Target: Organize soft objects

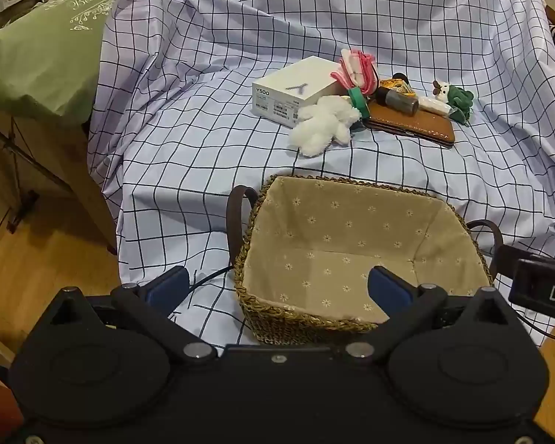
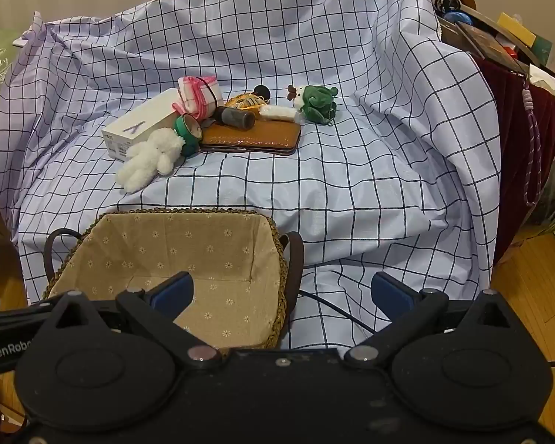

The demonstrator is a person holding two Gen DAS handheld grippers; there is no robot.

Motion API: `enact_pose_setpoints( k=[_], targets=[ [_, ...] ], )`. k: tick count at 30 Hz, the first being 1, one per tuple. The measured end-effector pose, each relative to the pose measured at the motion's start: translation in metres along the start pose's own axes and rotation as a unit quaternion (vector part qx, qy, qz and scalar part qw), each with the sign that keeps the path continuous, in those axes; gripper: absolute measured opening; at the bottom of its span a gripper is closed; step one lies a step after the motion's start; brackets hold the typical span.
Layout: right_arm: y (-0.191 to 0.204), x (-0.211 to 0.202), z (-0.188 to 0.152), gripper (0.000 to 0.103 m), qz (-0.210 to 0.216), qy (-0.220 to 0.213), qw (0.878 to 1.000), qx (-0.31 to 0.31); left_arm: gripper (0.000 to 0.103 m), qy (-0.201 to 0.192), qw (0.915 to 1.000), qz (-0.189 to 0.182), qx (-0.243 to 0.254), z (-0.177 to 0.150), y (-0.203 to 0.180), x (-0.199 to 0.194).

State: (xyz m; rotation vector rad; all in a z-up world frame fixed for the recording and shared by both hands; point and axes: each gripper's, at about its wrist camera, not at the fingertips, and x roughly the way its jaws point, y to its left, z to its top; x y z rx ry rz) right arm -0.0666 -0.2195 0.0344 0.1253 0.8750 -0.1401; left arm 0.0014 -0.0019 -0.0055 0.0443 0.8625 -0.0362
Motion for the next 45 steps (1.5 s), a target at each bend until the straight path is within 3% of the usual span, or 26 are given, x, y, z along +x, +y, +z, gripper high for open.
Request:
enact_pose_setpoints(
  k=[45],
  targets=[
    [0.0017,-0.0004,-0.0010,0.103,-0.001,0.002,1.000,-0.001,0.100,0.003,1.0000,-0.001,-0.001,-0.0010,0.0010,-0.0031]
  ],
)
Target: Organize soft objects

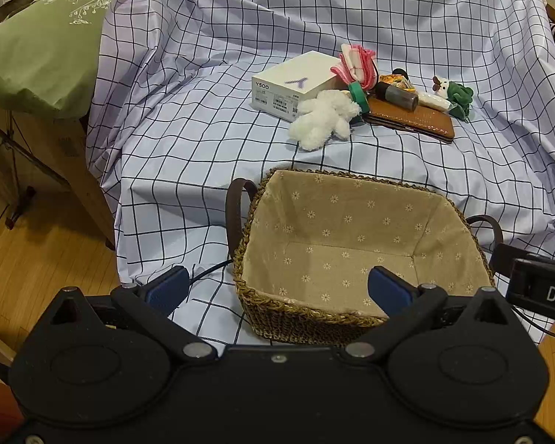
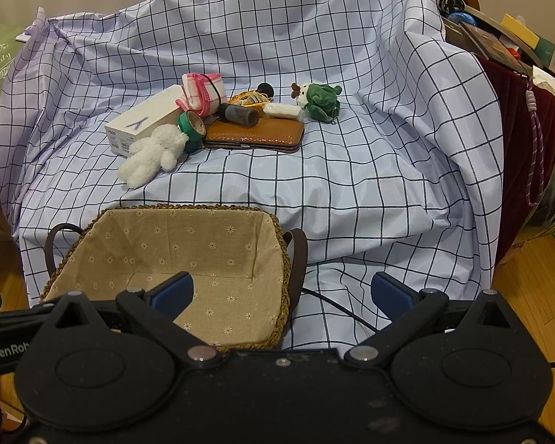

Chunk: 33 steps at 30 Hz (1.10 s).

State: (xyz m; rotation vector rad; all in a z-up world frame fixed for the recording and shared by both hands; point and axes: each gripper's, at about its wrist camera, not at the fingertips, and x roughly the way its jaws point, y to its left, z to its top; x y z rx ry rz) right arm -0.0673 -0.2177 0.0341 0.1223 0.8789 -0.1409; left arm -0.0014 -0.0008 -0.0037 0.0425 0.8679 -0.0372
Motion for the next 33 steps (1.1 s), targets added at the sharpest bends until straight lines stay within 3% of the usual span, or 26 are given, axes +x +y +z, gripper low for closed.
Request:
enact_pose_setpoints(
  k=[10,15,22,33],
  targets=[
    [0.001,0.000,-0.001,0.103,0.000,0.000,1.000,0.000,0.100,0.000,1.0000,0.000,0.000,-0.001,0.000,0.001],
    [-0.001,0.004,0.003,0.103,0.000,-0.004,1.000,0.001,0.100,0.001,0.9998,-0.020,-0.005,-0.006,-0.003,-0.003],
    [-0.003,0.007,0.005,0.103,-0.002,-0.025,1.000,0.001,0.100,-0.004,0.9995,-0.032,0.007,0.005,-0.006,0.000],
    [-0.012,0.022,0.039,0.103,-0.018,-0.060,0.998,0.010,0.099,0.017,0.9986,-0.049,0.004,0.036,-0.005,0.021]
  ],
)
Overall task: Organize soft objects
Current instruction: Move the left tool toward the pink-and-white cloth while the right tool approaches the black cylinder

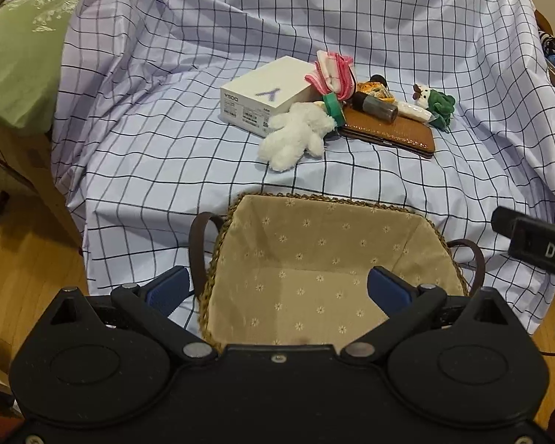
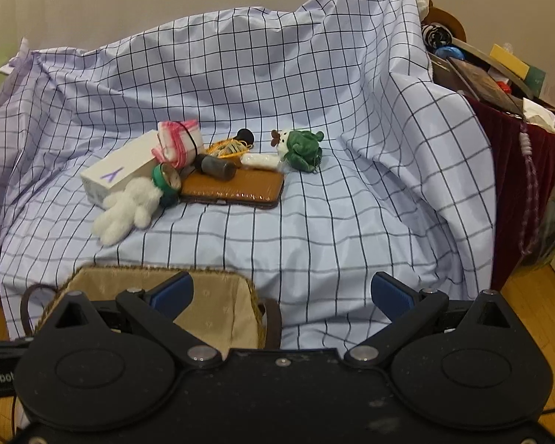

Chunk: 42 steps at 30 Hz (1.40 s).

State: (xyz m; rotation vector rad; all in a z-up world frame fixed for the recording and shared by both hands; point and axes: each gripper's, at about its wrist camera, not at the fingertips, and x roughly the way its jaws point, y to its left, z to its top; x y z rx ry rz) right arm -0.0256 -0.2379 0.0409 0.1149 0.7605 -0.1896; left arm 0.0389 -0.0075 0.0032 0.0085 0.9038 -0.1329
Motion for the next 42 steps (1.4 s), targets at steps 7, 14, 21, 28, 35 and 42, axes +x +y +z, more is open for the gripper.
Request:
enact_pose_setpoints(
  k=[7,14,21,28,35,42],
  targets=[
    [0.003,0.034,0.025,0.102,0.004,0.012,1.000,0.008,0.099,-0.010,0.9996,0.015,0.023,0.027,-0.007,0.020],
    [0.005,0.073,0.051,0.102,-0.022,0.003,1.000,0.015,0.095,-0.006,0.9996,0.005,0.029,0.060,-0.009,0.050],
    [0.008,0.115,0.078,0.102,-0.012,0.001,1.000,0.002,0.092,0.010,0.9990,-0.009,0.043,0.086,-0.015,0.081],
    [0.019,0.152,0.104,0.102,0.001,-0.002,1.000,-0.018,0.091,0.012,0.9982,-0.021,0.054,0.115,-0.020,0.104],
    [0.015,0.177,0.116,0.102,-0.021,-0.003,0.999,-0.026,0.091,-0.005,0.9970,-0.024,0.074,0.150,-0.028,0.123],
    [0.007,0.200,0.128,0.102,-0.031,0.005,0.999,-0.013,0.092,-0.012,0.9962,-0.033,0.079,0.178,-0.038,0.142]
  ],
)
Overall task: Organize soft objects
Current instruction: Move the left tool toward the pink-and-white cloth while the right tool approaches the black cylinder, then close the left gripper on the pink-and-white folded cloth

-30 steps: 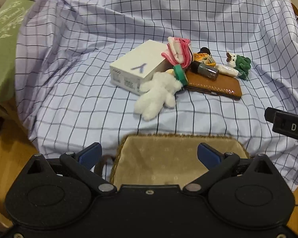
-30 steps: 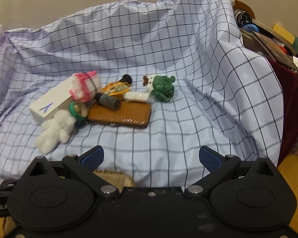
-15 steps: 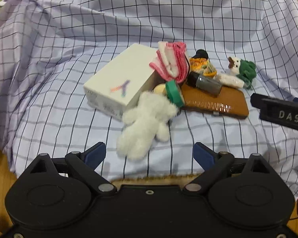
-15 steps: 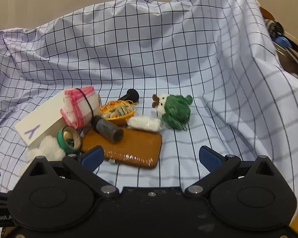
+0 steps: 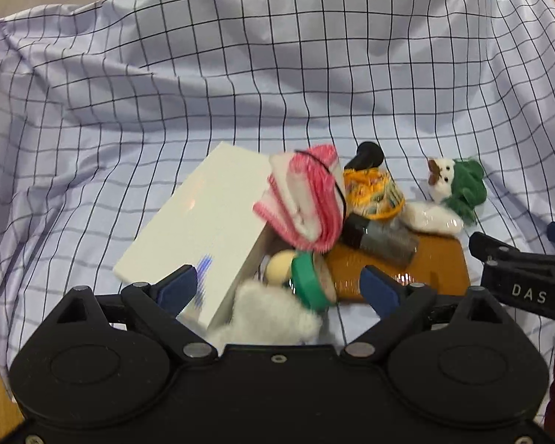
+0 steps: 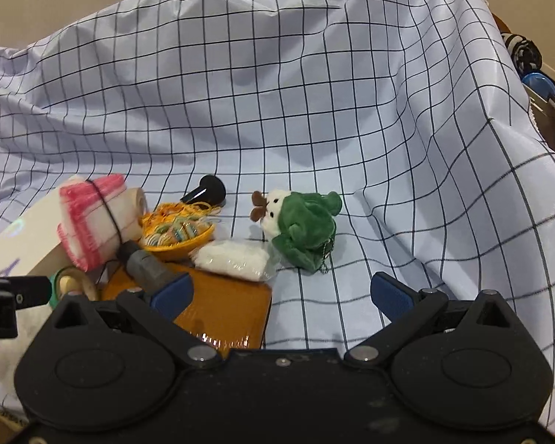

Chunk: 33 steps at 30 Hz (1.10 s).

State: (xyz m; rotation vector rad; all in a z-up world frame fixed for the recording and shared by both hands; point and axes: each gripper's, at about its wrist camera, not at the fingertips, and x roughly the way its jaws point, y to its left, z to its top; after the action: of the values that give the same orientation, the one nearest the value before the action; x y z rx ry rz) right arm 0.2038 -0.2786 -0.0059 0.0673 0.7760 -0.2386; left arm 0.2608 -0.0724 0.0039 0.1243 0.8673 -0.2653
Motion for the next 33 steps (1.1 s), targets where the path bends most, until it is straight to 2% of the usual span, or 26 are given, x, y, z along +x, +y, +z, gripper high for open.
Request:
enact_pose_setpoints(
  k=[11,24,29,30,31,33],
  targets=[
    [0.001,0.017,0.006,0.102,0.000,0.003,1.000,0.002,0.092,-0.014,0.9998,0.004,0.010,0.028,-0.013,0.031],
    [-0.003,0.025,0.003,0.102,0.003,0.005,1.000,0.014,0.092,0.002,0.9999,0.013,0.010,0.037,-0.022,0.062],
    [-0.005,0.027,0.002,0.102,0.003,0.007,1.000,0.017,0.090,-0.007,1.0000,0.006,0.004,0.040,-0.024,0.065],
    [-0.005,0.027,0.002,0.102,0.004,0.007,1.000,0.017,0.088,-0.009,1.0000,0.003,0.003,0.041,-0.024,0.065],
    [-0.005,0.028,0.001,0.102,0.004,0.007,1.000,0.018,0.081,-0.010,1.0000,0.000,0.001,0.042,-0.024,0.066],
    [-0.006,0.028,0.002,0.102,0.005,0.006,1.000,0.019,0.072,-0.004,0.9999,-0.011,-0.006,0.044,-0.024,0.068]
  ],
)
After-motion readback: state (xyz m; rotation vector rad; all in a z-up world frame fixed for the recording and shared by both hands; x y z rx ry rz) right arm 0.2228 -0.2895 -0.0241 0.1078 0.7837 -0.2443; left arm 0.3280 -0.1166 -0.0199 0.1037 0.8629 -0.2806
